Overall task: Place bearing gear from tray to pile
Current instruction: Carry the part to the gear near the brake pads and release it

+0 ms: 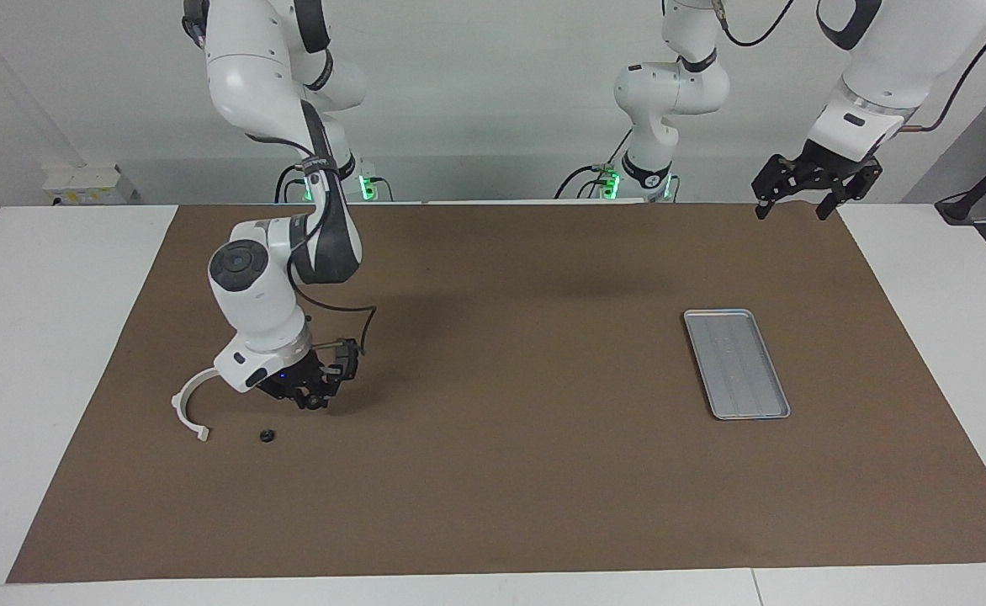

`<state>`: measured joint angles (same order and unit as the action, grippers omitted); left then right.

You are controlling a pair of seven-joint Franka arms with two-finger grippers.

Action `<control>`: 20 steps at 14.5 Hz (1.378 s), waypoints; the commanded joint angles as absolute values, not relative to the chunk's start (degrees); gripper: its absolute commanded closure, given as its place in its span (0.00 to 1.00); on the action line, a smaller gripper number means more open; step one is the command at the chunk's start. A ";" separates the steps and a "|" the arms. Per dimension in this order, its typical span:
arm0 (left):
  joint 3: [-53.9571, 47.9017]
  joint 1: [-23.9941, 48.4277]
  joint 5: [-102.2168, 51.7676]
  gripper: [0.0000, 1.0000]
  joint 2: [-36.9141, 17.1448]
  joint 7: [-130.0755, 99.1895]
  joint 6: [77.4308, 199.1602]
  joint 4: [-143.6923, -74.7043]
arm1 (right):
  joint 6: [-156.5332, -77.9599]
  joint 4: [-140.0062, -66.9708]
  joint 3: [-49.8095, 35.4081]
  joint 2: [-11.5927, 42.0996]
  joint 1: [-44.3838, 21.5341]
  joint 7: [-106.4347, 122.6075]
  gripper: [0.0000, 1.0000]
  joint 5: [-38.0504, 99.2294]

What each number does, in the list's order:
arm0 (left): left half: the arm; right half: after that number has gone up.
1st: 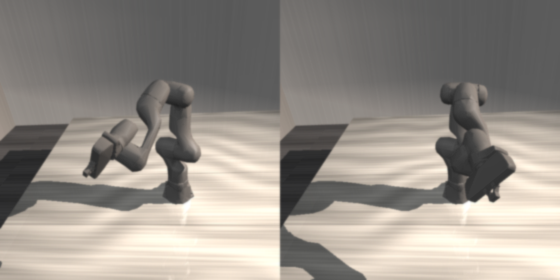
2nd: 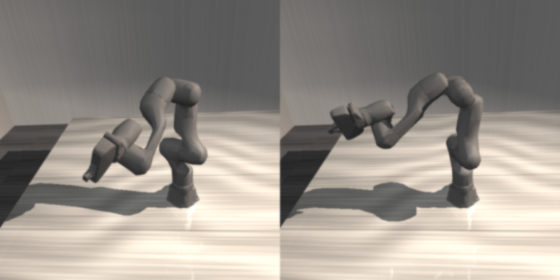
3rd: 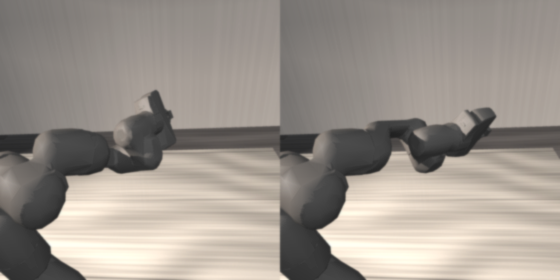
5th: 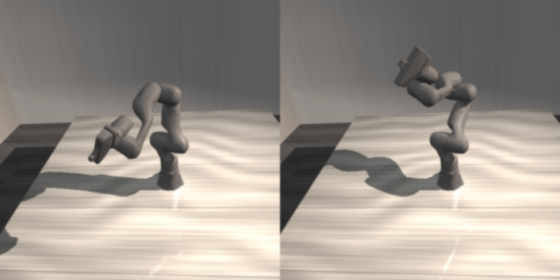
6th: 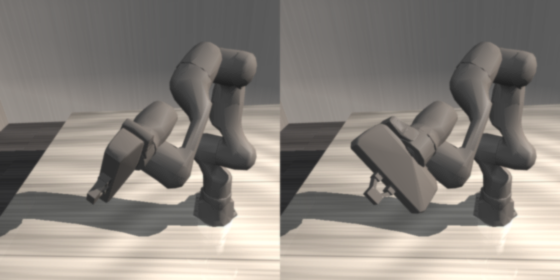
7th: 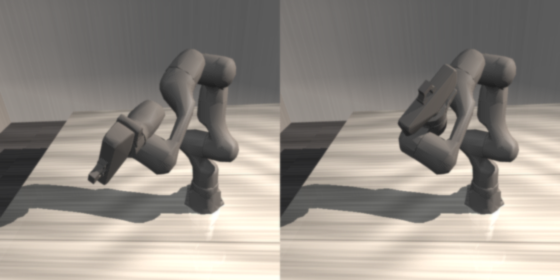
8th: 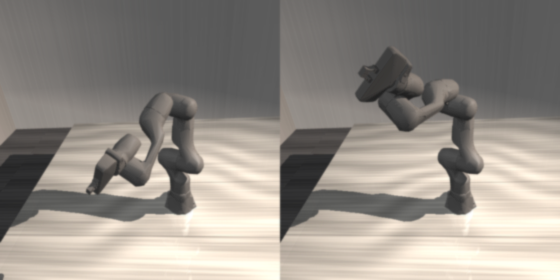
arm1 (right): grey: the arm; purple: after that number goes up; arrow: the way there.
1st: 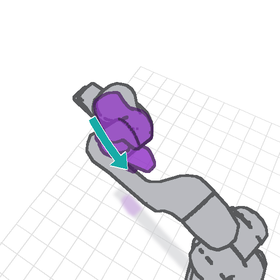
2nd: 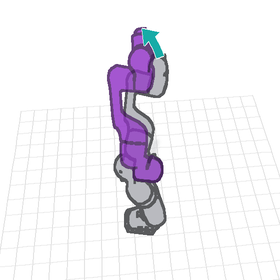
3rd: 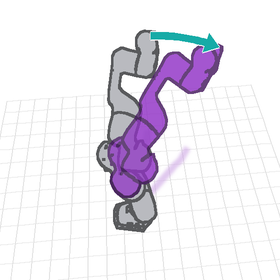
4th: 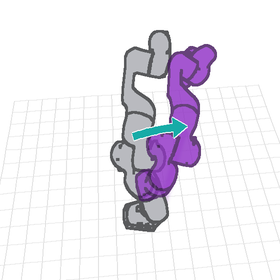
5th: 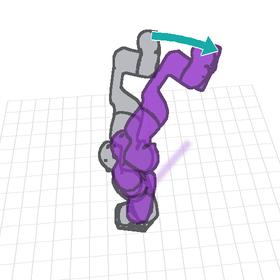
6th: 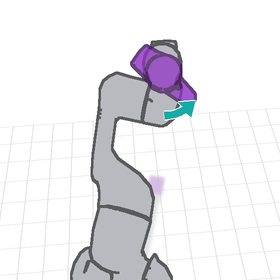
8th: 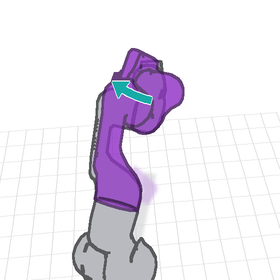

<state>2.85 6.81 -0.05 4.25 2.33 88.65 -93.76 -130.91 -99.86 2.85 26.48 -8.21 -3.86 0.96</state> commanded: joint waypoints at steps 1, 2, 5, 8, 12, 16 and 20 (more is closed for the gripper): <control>2.46 7.56 0.00 0.00 3.78 2.55 88.68 -92.64 | -134.38 -100.02 2.20 28.47 -6.59 -0.88 1.00 1.32; 2.20 7.56 -0.09 0.00 4.04 2.55 88.68 -93.07 | -134.65 -100.02 2.20 28.82 -6.33 -0.88 1.00 1.32; 2.11 7.47 -0.09 0.00 5.09 2.81 89.30 -94.92 | -135.88 -100.02 2.20 29.53 -6.24 -0.88 1.00 1.32; 2.37 7.47 -0.09 0.00 5.45 2.73 89.30 -95.54 | -135.79 -100.02 2.20 29.53 -6.42 -1.05 1.00 1.32; 2.03 7.47 -0.09 0.00 5.97 2.55 89.30 -95.36 | -135.62 -100.02 2.20 29.44 -6.42 -1.23 0.00 1.32; 2.02 7.30 0.00 0.00 6.85 2.37 88.59 -95.45 | -135.00 -100.02 2.20 28.92 -7.03 -1.49 0.00 1.41; 2.02 7.29 0.00 0.00 6.86 2.37 88.59 -95.45 | -132.99 -99.93 2.20 27.08 -6.95 -1.41 0.00 1.41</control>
